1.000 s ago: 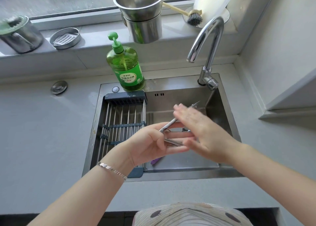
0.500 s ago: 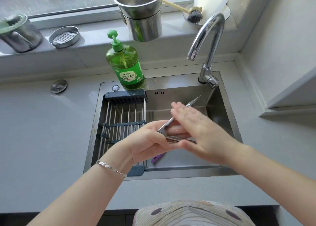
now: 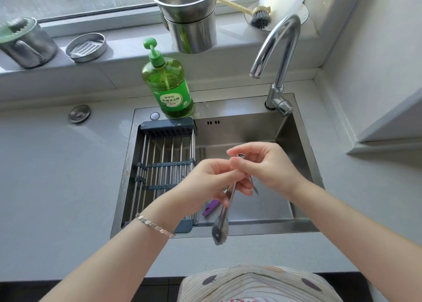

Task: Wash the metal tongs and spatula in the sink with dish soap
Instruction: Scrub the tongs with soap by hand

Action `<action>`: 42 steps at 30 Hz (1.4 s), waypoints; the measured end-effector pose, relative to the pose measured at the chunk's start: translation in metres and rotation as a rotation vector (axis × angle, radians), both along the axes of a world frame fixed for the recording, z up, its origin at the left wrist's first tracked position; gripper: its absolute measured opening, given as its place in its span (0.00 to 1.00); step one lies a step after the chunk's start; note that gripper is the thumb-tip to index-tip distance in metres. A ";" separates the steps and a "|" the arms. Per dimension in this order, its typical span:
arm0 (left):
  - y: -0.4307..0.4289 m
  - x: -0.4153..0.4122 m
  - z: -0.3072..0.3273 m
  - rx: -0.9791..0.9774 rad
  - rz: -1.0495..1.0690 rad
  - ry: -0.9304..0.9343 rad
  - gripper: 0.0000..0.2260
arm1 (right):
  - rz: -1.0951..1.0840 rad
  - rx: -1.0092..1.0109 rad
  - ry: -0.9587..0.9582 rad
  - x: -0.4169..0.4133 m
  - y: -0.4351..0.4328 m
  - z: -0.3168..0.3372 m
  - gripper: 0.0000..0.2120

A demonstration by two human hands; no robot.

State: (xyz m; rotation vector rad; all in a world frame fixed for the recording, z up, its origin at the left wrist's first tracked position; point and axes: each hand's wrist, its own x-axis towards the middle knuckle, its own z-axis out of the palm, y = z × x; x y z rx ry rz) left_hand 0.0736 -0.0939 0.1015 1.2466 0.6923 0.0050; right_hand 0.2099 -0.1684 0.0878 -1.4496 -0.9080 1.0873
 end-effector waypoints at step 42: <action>0.010 -0.003 -0.005 0.515 -0.152 0.081 0.05 | 0.078 0.123 -0.265 0.015 -0.024 0.002 0.10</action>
